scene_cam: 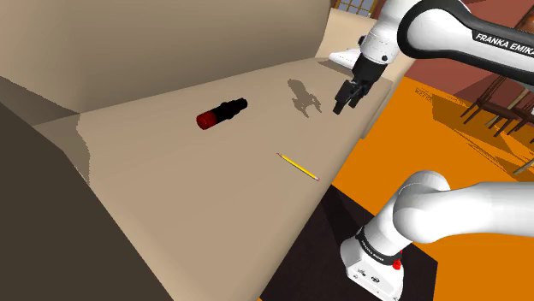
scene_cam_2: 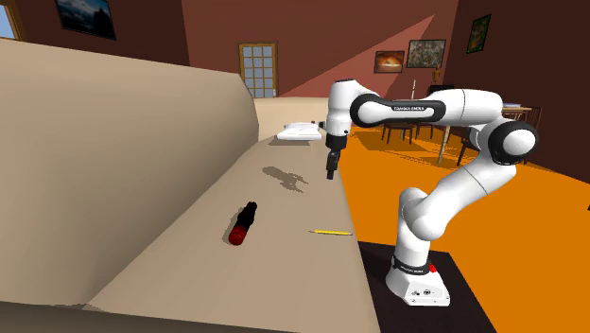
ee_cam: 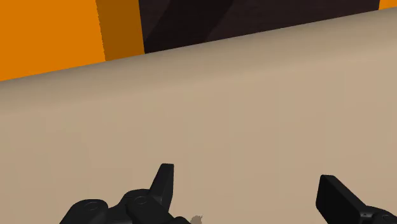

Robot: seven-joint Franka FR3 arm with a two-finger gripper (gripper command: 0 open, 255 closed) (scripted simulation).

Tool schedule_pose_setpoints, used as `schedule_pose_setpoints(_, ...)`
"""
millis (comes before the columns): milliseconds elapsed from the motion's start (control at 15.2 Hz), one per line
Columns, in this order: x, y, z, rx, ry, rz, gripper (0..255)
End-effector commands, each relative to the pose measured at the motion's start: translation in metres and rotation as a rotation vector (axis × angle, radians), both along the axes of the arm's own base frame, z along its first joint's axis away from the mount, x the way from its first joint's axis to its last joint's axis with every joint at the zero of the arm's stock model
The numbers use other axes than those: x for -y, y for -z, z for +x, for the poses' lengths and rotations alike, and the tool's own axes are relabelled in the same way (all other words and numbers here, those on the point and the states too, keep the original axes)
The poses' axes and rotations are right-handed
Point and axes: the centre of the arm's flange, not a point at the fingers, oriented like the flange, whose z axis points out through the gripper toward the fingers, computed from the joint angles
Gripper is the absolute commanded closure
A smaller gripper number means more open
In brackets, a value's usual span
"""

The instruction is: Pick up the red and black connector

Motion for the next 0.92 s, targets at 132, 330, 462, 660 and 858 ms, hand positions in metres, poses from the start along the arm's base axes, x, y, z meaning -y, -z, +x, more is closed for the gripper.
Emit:
schedule_pose_setpoints(132, -0.023, 0.007, 0.008, 0.015, 0.068, 0.011, 0)
schedule_pose_setpoints(330, -0.056, 0.016, 0.022, 0.038, 0.171, 0.027, 0)
schedule_pose_setpoints(462, -0.078, 0.021, 0.034, 0.054, 0.239, 0.038, 0)
schedule_pose_setpoints(660, -0.109, 0.029, 0.054, 0.077, 0.342, 0.055, 0)
schedule_pose_setpoints(858, -0.137, 0.035, 0.077, 0.100, 0.445, 0.071, 0)
